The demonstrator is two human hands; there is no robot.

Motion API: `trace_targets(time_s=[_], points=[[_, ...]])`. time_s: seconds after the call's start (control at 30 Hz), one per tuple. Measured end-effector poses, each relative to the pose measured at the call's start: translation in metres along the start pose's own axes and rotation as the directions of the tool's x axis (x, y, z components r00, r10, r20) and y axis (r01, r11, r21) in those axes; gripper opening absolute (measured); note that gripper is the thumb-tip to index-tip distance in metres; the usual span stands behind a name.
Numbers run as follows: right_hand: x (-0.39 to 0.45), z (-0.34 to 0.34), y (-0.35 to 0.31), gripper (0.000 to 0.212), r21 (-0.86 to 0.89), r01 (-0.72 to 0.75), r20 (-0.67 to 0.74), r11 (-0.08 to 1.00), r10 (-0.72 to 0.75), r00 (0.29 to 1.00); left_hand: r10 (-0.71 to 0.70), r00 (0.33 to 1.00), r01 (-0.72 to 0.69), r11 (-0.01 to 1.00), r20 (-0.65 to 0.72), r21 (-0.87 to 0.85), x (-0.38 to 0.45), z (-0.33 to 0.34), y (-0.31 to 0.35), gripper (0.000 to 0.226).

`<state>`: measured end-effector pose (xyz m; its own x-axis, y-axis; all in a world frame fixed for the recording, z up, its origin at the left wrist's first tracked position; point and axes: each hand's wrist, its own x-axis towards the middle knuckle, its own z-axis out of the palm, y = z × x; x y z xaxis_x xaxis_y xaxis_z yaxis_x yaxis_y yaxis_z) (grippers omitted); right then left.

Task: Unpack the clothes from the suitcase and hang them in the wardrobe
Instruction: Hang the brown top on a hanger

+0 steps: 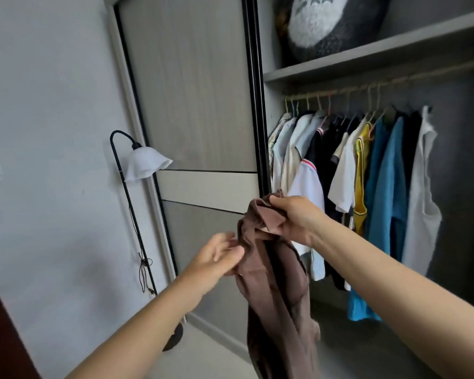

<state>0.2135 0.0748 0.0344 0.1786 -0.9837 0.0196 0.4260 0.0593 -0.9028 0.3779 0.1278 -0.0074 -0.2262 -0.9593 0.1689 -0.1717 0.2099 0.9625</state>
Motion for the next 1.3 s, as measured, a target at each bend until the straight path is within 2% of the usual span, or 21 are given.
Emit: trace_targets(time_s=[0.03,0.07,0.13,0.23,0.3,0.4,0.5,0.57,0.6,0.67,0.73,0.8,0.87,0.9,0.97,1.07,1.17,1.27,1.3], points=[[-0.002,-0.001,0.001,0.024,0.037,-0.027,-0.013,0.999,0.027,1.000,0.037,0.999,-0.038,0.996,0.010,0.086,0.000,0.011,-0.008,0.025],[-0.005,-0.005,0.001,0.023,0.055,-0.037,-0.033,0.998,0.039,0.999,0.070,0.997,-0.065,0.989,-0.038,0.131,0.002,0.021,-0.017,0.026],[-0.013,-0.013,-0.003,0.023,0.082,-0.036,-0.051,0.996,0.040,0.998,0.095,0.974,-0.079,0.993,-0.207,0.084,0.010,0.034,-0.024,0.017],[-0.028,-0.037,-0.015,0.026,0.035,-0.027,-0.052,0.999,0.028,0.998,-0.007,0.953,-0.073,0.965,-0.302,-0.251,0.032,0.043,-0.018,0.026],[-0.039,-0.057,-0.021,0.025,-0.094,-0.045,-0.070,0.995,0.038,0.997,-0.027,0.964,-0.105,0.876,-0.264,-0.471,0.047,0.051,-0.002,0.028],[-0.054,-0.089,-0.025,0.032,-0.340,-0.080,-0.114,0.937,0.044,0.993,0.003,0.974,-0.145,0.775,-0.226,-0.615,0.070,0.074,0.028,0.030],[-0.062,-0.123,-0.026,0.022,-0.516,0.064,-0.075,0.854,-0.120,0.990,0.019,0.983,-0.139,0.727,-0.182,-0.672,0.091,0.099,0.051,0.030],[-0.065,-0.148,-0.026,0.003,-0.589,0.206,0.042,0.781,-0.224,0.974,0.011,0.983,-0.131,0.739,-0.182,-0.661,0.105,0.121,0.064,0.030],[-0.067,-0.155,-0.022,0.012,-0.611,0.251,0.117,0.750,-0.228,0.966,0.016,0.983,-0.136,0.742,-0.185,-0.656,0.109,0.130,0.068,0.029],[-0.067,-0.171,-0.010,0.042,-0.700,0.334,0.230,0.631,-0.244,0.942,0.024,0.989,-0.119,0.718,-0.148,-0.686,0.121,0.155,0.079,0.028],[-0.064,-0.183,-0.002,0.060,-0.772,0.434,0.274,0.465,-0.373,0.887,0.022,0.991,-0.111,0.704,-0.135,-0.702,0.137,0.178,0.088,0.029],[-0.056,-0.198,-0.001,0.052,-0.779,0.530,0.315,0.335,-0.522,0.793,0.016,0.985,-0.128,0.745,-0.174,-0.654,0.153,0.192,0.094,0.030],[-0.045,-0.219,-0.001,0.044,-0.763,0.622,0.428,0.175,-0.584,0.690,0.000,0.971,-0.145,0.793,-0.239,-0.591,0.173,0.206,0.097,0.029],[-0.038,-0.228,0.000,0.040,-0.745,0.665,0.515,0.051,-0.589,0.623,-0.003,0.964,-0.153,0.811,-0.266,-0.565,0.182,0.210,0.099,0.029],[-0.028,-0.242,-0.001,0.037,-0.703,0.701,0.649,-0.117,-0.510,0.565,0.001,0.953,-0.169,0.830,-0.303,-0.531,0.202,0.218,0.104,0.029],[-0.019,-0.260,-0.011,0.049,-0.705,0.661,0.707,-0.257,-0.337,0.622,0.016,0.944,-0.192,0.840,-0.330,-0.508,0.225,0.231,0.112,0.024],[-0.014,-0.284,-0.023,0.051,-0.687,0.620,0.721,-0.380,-0.251,0.646,0.015,0.940,-0.202,0.830,-0.341,-0.520,0.242,0.245,0.116,0.020],[-0.013,-0.303,-0.027,0.065,-0.730,0.582,0.662,-0.359,-0.157,0.733,-0.010,0.947,-0.180,0.810,-0.320,-0.559,0.252,0.259,0.119,0.021],[-0.011,-0.308,-0.026,0.069,-0.724,0.572,0.660,-0.386,-0.144,0.737,-0.018,0.953,-0.165,0.808,-0.303,-0.565,0.255,0.265,0.120,0.021]])
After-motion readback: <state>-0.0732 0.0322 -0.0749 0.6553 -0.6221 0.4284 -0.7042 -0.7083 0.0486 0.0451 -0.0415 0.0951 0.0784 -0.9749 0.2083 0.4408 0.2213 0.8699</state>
